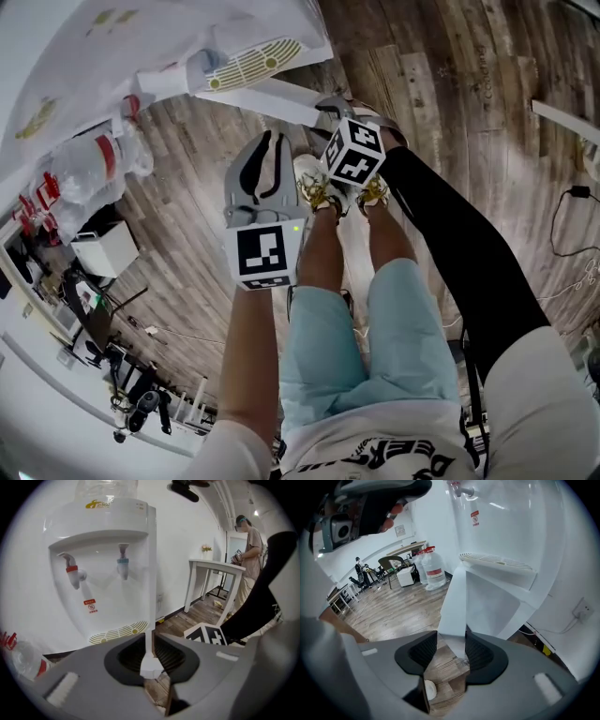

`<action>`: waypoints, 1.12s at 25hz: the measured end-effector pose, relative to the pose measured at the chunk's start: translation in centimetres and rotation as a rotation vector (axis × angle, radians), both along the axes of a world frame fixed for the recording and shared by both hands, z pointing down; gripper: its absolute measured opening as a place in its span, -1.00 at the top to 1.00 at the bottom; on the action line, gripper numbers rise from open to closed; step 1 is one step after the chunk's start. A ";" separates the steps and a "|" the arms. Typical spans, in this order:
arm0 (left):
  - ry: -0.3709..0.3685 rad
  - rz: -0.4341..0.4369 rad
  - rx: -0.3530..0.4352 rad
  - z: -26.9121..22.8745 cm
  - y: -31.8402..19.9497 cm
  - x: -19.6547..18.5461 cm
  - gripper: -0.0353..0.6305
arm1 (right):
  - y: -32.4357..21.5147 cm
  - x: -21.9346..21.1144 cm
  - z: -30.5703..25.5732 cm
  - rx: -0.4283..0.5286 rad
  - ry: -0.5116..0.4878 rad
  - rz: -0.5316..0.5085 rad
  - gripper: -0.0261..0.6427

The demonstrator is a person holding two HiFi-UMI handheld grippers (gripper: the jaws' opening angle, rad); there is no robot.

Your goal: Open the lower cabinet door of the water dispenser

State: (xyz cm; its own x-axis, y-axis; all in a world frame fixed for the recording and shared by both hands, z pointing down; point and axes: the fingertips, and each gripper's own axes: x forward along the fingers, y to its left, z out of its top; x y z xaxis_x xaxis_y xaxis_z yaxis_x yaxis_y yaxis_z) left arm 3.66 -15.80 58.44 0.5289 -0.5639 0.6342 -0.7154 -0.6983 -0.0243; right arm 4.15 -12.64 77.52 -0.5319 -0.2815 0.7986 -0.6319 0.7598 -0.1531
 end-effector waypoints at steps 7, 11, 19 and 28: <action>0.020 -0.049 -0.007 0.3 1.1 -2.0 0.71 | 1.6 -1.1 0.4 -0.015 0.022 -0.032 0.42; 0.039 -0.072 -0.024 0.7 1.0 -4.1 0.71 | 2.4 -2.5 0.5 -0.039 0.043 -0.058 0.42; 0.057 -0.116 -0.010 0.8 1.0 -8.4 0.71 | 3.7 -5.0 0.9 -0.052 0.087 -0.088 0.42; 0.041 -0.134 0.017 1.2 1.9 -12.2 0.71 | 5.3 -8.1 1.1 -0.073 0.104 -0.111 0.42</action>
